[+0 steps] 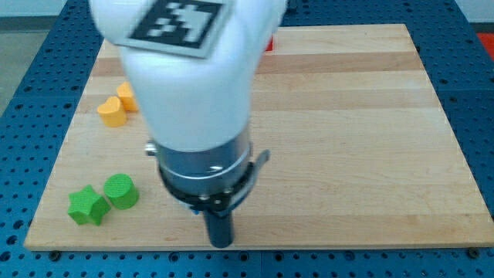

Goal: Place the blue triangle diagonal to green circle

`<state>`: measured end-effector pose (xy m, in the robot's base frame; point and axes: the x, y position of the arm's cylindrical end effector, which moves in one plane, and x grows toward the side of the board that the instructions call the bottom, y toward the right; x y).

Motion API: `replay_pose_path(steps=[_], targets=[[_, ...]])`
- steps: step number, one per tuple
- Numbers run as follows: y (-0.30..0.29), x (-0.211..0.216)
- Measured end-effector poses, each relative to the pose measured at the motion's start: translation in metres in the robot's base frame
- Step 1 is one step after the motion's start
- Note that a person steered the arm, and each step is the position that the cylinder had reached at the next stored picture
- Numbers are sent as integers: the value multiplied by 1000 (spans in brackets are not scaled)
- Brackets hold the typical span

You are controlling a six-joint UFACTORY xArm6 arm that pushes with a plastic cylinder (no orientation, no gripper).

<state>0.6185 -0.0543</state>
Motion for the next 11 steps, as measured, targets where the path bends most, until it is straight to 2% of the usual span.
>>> replay_pose_path(steps=[3,7,11], targets=[[-22,-33],[-54,-32],[-54,-50]])
